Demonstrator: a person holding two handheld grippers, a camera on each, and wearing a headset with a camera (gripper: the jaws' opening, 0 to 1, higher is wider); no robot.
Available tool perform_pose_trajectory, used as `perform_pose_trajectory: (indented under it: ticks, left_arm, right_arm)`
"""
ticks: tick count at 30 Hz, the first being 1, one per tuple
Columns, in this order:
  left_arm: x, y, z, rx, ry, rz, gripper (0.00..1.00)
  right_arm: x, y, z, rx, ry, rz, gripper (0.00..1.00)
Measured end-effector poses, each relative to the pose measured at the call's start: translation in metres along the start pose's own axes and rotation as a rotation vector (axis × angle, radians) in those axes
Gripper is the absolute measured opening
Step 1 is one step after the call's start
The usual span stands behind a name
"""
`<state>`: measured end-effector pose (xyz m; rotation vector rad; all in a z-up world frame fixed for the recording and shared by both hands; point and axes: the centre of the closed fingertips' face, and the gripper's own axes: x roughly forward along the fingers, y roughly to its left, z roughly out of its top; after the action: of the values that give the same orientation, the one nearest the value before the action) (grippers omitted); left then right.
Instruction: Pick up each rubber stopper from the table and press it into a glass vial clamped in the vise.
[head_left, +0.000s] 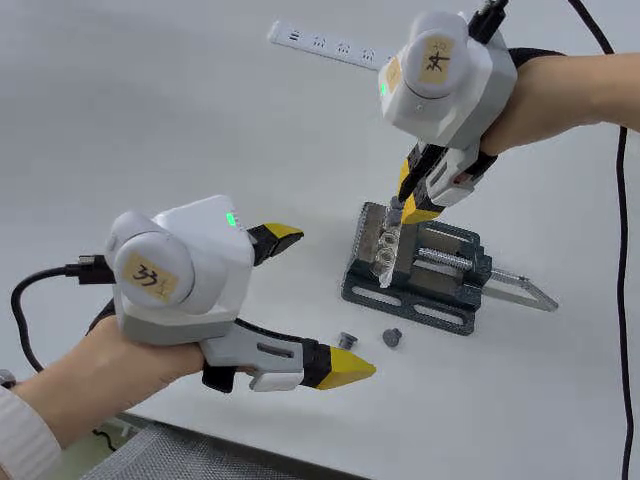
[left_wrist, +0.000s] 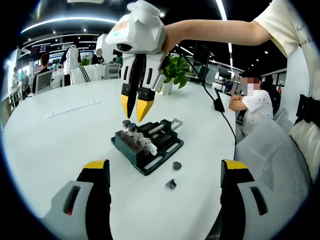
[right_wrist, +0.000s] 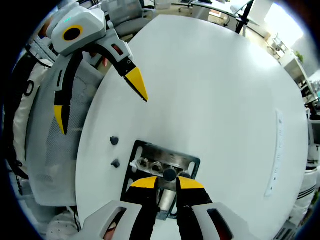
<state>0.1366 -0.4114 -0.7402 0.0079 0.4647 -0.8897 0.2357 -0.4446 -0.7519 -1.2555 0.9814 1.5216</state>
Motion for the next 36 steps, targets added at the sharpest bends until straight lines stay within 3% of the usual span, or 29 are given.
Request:
perform_pose_trajectory:
  ticks: [17, 36]
  left_arm:
    - [-0.002, 0.003, -0.001, -0.01, 0.002, 0.008, 0.9]
    - [-0.001, 0.002, -0.004, -0.017, 0.008, 0.006, 0.89]
  right_arm:
    - [0.007, -0.002, -0.002, 0.018, -0.01, 0.005, 0.01]
    - [0.012, -0.003, -0.002, 0.025, -0.007, 0.007, 0.0]
